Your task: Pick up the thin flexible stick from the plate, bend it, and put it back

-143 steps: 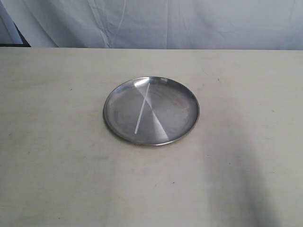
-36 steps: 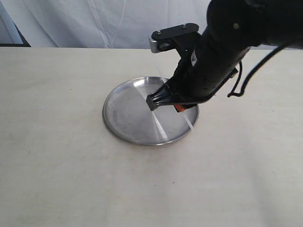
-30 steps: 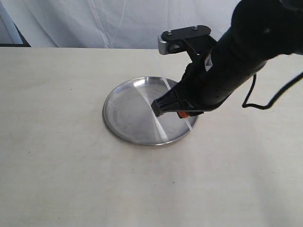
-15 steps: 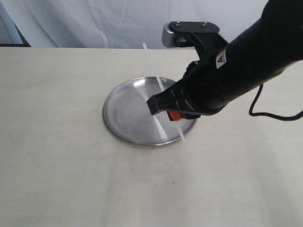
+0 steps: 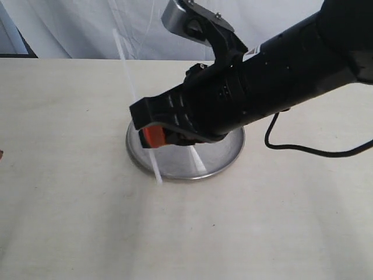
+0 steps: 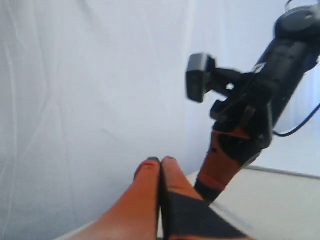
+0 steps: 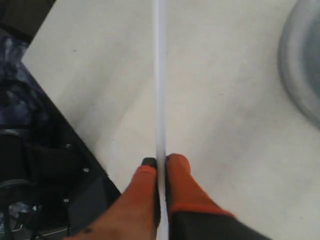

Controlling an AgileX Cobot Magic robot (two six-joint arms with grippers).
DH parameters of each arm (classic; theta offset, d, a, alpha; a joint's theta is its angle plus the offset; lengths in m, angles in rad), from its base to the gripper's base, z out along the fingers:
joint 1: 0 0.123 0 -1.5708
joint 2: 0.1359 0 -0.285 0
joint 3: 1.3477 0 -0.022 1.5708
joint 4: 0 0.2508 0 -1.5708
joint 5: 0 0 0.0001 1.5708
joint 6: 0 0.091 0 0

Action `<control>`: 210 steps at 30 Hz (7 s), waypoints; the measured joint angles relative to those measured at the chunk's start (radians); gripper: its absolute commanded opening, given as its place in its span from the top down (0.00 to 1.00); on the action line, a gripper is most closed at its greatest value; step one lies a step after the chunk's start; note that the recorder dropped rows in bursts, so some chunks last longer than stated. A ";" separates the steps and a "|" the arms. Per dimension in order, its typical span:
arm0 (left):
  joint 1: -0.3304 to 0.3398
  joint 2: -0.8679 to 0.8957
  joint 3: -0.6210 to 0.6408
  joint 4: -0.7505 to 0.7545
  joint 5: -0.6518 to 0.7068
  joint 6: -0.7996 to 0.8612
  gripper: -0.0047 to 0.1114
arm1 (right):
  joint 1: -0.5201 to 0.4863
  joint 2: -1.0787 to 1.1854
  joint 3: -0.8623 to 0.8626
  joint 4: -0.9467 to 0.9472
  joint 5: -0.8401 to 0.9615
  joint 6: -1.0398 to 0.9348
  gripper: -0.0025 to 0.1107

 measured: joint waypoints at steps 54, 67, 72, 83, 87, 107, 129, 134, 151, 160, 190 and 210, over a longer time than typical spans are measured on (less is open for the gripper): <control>0.000 0.000 -0.007 0.254 0.092 -1.197 0.89 | 0.273 0.079 0.000 0.347 0.102 -0.358 0.98; 0.000 -0.002 -0.018 0.329 0.056 -1.200 0.96 | 0.274 0.094 0.008 0.394 0.136 -0.376 0.98; 0.000 -0.002 -0.018 0.323 0.066 -1.198 0.96 | 0.275 0.094 0.008 0.354 0.072 -0.382 0.84; 0.000 -0.002 -0.014 0.316 0.069 -1.189 0.96 | 0.280 0.089 0.008 0.326 -0.090 -0.388 0.38; 0.000 -0.002 -0.014 0.286 0.069 -1.189 0.96 | 0.280 0.100 0.006 0.324 -0.098 -0.388 0.45; 0.000 0.000 -0.008 0.249 0.074 -1.178 0.96 | 0.285 0.246 0.006 0.327 -0.031 -0.421 0.98; 0.000 0.000 -0.008 0.321 0.082 -1.192 0.96 | 0.285 0.198 0.006 0.425 -0.055 -0.489 0.54; 0.000 0.000 -0.008 0.321 0.080 -1.192 0.96 | 0.284 0.216 0.006 0.499 -0.067 -0.596 0.74; 0.000 -0.002 -0.019 0.432 0.108 -1.204 0.96 | 0.281 0.211 0.008 0.609 0.056 -0.690 0.98; 0.000 -0.002 -0.025 0.417 0.115 -1.208 0.96 | 0.280 0.211 0.008 0.625 0.067 -0.688 0.98; 0.000 -0.002 -0.017 0.215 0.305 -1.183 0.96 | 0.277 0.203 0.008 0.596 0.141 -0.667 0.98; 0.000 -0.002 -0.017 0.292 0.161 -1.120 0.96 | 0.277 0.196 0.008 0.590 0.246 -0.623 0.98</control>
